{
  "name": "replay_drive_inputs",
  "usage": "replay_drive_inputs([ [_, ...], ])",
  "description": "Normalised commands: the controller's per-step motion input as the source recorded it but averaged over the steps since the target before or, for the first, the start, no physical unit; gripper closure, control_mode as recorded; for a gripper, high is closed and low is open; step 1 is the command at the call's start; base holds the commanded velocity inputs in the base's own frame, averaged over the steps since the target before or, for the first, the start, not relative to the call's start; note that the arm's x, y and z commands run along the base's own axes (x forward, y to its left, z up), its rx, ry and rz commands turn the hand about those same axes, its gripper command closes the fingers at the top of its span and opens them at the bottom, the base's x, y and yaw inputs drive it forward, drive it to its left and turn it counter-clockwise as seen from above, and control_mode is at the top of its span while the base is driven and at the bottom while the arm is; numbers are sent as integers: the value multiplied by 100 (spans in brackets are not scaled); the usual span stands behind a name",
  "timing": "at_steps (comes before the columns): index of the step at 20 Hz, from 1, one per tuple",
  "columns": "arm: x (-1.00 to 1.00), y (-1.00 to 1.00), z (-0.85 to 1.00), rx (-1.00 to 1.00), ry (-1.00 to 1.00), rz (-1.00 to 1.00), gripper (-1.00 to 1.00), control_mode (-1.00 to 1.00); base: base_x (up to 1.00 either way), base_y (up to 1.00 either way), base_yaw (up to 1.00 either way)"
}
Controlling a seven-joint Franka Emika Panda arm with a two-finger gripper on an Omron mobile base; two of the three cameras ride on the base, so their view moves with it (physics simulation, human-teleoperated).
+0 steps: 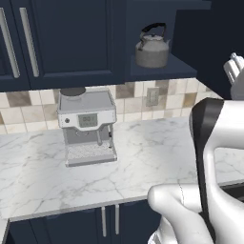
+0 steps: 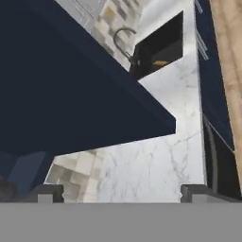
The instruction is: Open the cabinet, pick the kettle from the cabinet, and place it in the sink.
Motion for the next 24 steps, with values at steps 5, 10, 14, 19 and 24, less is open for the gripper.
replay_drive_inputs([
  [5,5,25,3,-27,9,39,-100,-100,0,0,0],
  [10,9,24,3,-23,0,30,-100,-100,0,0,0],
  [14,22,22,10,-16,8,21,-100,-100,0,0,0],
  [19,24,20,16,-9,17,21,-100,-100,0,0,0],
  [24,29,15,12,-8,9,20,-100,-100,0,0,0],
])
